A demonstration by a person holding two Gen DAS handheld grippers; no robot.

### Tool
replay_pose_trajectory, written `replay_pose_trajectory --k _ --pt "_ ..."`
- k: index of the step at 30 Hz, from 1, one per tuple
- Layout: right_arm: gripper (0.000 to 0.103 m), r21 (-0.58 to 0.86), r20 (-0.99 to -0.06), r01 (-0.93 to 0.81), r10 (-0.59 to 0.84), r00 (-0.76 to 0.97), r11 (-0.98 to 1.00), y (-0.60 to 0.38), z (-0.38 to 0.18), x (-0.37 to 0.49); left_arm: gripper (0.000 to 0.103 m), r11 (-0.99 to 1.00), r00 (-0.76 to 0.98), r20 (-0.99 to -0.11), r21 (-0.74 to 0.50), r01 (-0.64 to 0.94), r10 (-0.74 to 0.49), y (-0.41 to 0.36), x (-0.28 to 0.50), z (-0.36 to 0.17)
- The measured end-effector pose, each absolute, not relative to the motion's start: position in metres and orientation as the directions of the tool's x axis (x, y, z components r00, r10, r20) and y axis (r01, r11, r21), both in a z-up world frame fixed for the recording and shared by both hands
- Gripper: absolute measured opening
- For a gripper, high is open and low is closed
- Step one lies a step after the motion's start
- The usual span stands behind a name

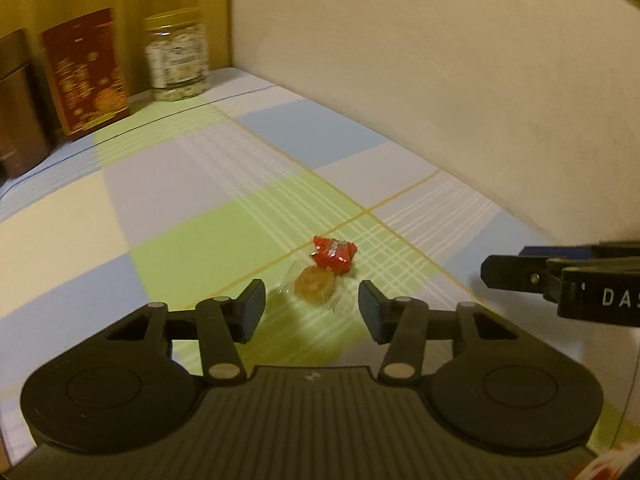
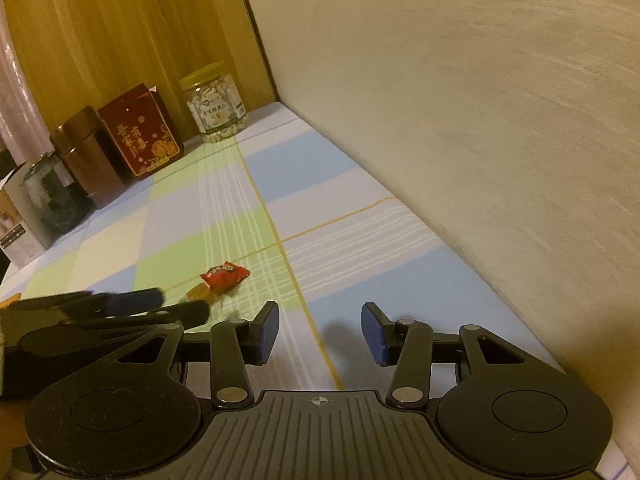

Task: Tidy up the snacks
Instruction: 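Move both tools toward the small red candy and clear brown packet, then grasp the clear brown snack packet with the left tool, then carry the clear brown packet toward the orange tray with the left tool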

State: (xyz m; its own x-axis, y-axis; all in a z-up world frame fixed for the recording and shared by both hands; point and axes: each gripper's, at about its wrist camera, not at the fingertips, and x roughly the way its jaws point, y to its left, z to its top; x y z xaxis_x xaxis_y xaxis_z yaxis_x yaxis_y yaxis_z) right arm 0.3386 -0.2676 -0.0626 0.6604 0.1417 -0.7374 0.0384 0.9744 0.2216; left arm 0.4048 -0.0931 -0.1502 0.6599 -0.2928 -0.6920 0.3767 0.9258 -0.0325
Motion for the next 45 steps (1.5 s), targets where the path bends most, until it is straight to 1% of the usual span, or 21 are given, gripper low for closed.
replay_pose_trajectory --k 3,9,10,18,25,33,34,35,36,40,42,45 --pt "0.047 0.222 -0.738 0.039 0.142 0.66 0.974 -0.266 -0.067 0.344 0.04 0.916 0.654 -0.693 -0.021 0.401 -0.302 -0.094 0.413 -0.158" --pt "0.047 0.219 -0.74 0.037 0.141 0.658 0.975 -0.262 -0.074 0.352 0.036 0.906 0.663 -0.678 -0.013 0.423 -0.319 -0.09 0.412 -0.162" --pt "0.047 0.221 -0.74 0.034 0.145 0.657 0.975 -0.26 -0.074 0.353 0.033 0.907 0.663 -0.678 -0.013 0.421 -0.318 -0.089 0.411 -0.161" --pt "0.047 0.239 -0.728 -0.035 0.203 0.654 0.97 -0.234 -0.08 0.371 0.032 0.946 0.678 -0.692 -0.02 0.325 -0.247 -0.073 0.39 -0.16" --pt "0.047 0.243 -0.726 -0.098 0.248 0.642 0.965 -0.209 -0.092 0.392 0.032 0.975 0.689 -0.697 -0.068 0.211 -0.198 -0.042 0.368 -0.155" --pt "0.047 0.16 -0.727 -0.161 0.227 0.648 0.974 -0.185 -0.103 0.407 0.032 0.979 0.687 -0.7 -0.103 0.173 -0.195 -0.026 0.359 -0.155" --pt "0.046 0.151 -0.727 -0.163 0.221 0.65 0.975 -0.184 -0.104 0.407 0.032 0.979 0.687 -0.699 -0.105 0.172 -0.196 -0.026 0.36 -0.155" --pt "0.038 0.145 -0.727 -0.163 0.217 0.651 0.976 -0.183 -0.104 0.407 0.032 0.979 0.689 -0.698 -0.107 0.171 -0.197 -0.025 0.359 -0.154" --pt "0.033 0.142 -0.728 -0.164 0.215 0.651 0.976 -0.183 -0.104 0.406 0.032 0.979 0.69 -0.696 -0.11 0.17 -0.198 -0.025 0.359 -0.154" --pt "0.03 0.126 -0.729 -0.171 0.208 0.652 0.977 -0.181 -0.102 0.401 0.032 0.979 0.694 -0.691 -0.117 0.169 -0.203 -0.025 0.355 -0.15" --pt "0.027 0.131 -0.729 -0.168 0.209 0.652 0.977 -0.18 -0.099 0.397 0.032 0.979 0.697 -0.688 -0.12 0.168 -0.204 -0.024 0.351 -0.147" --pt "0.027 0.142 -0.726 -0.166 0.216 0.652 0.976 -0.178 -0.091 0.388 0.032 0.979 0.7 -0.685 -0.123 0.163 -0.202 -0.022 0.343 -0.142"
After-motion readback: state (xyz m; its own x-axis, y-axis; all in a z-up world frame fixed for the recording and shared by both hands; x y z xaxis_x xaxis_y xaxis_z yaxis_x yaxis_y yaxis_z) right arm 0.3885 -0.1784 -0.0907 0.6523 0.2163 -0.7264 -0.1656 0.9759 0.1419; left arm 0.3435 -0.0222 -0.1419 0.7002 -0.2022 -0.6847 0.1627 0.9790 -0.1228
